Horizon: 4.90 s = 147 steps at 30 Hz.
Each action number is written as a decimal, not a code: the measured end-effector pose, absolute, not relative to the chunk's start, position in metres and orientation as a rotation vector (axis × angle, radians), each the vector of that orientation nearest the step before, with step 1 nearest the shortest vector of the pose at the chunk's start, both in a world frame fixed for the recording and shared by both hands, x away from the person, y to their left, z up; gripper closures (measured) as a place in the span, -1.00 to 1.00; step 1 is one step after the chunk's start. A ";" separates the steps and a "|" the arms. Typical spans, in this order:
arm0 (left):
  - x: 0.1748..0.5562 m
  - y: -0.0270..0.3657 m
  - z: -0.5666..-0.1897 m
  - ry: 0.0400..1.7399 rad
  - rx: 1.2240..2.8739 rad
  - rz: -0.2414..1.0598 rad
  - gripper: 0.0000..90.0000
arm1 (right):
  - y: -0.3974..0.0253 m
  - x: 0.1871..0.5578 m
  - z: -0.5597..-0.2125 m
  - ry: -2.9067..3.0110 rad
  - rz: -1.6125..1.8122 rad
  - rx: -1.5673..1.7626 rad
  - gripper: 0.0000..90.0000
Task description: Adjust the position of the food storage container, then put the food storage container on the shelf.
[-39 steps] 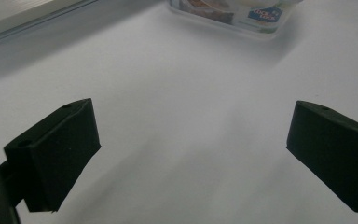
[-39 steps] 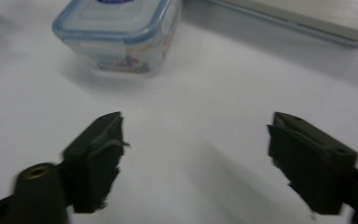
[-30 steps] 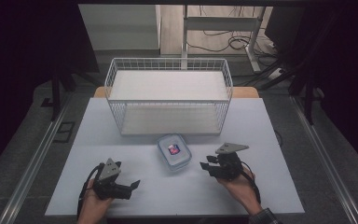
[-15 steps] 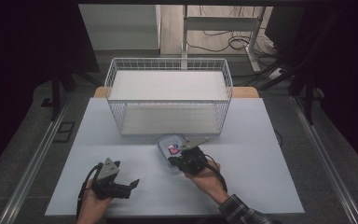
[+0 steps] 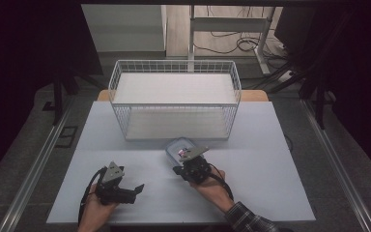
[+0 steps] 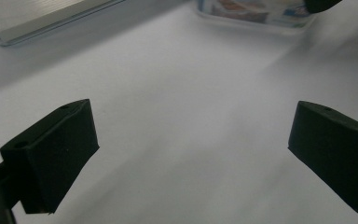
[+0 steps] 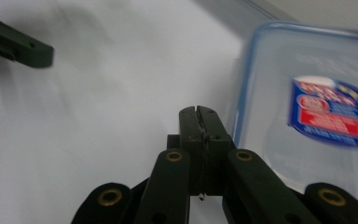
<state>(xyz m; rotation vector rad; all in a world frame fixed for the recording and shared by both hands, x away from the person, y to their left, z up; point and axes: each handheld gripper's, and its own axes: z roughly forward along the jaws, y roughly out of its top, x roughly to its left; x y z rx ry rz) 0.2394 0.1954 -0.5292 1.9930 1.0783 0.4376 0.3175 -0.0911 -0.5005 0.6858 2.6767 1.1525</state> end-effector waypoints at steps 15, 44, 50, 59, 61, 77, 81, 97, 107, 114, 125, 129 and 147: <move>0.315 0.183 -0.522 1.010 1.922 0.347 0.37 | -0.174 0.324 -0.488 2.486 1.148 0.951 0.98; 0.342 0.116 -0.531 0.943 2.145 0.241 0.99 | -0.180 0.364 -0.510 2.417 1.119 1.137 0.98; 0.315 0.128 -0.531 0.964 2.139 0.198 0.99 | -0.172 0.353 -0.512 2.478 1.139 1.122 0.98; 0.279 0.146 -0.529 0.960 2.147 0.179 0.95 | -0.157 0.329 -0.513 2.580 1.122 1.030 0.98; 0.276 0.146 -0.529 0.960 2.151 0.180 0.95 | -0.155 0.323 -0.513 2.600 1.099 0.999 0.98; 0.261 0.169 -0.519 1.001 2.081 0.280 -0.22 | -0.180 0.317 -0.496 2.478 1.106 1.008 -0.09; 0.260 0.171 -0.518 1.009 2.066 0.272 -0.47 | -0.186 0.314 -0.495 2.478 1.140 1.007 -0.34; 0.265 0.147 -0.506 0.926 2.007 0.178 -0.61 | -0.170 0.294 -0.484 2.521 1.202 0.963 -0.43; 0.282 0.128 -0.522 0.971 2.020 -0.019 -0.76 | -0.142 0.302 -0.502 2.647 1.251 1.031 -0.64; 0.274 0.133 -0.525 0.947 2.020 -0.157 -0.52 | -0.145 0.299 -0.511 2.764 1.286 1.123 -0.67; 0.264 0.154 -0.526 0.945 1.937 -0.232 0.04 | -0.167 0.290 -0.505 2.781 1.385 1.155 0.08; 0.266 0.159 -0.528 0.948 1.886 -0.264 0.22 | -0.174 0.294 -0.507 2.762 1.469 1.210 0.20; 0.279 0.166 -0.528 0.950 1.748 -0.324 0.29 | -0.188 0.305 -0.504 2.659 1.716 1.287 0.31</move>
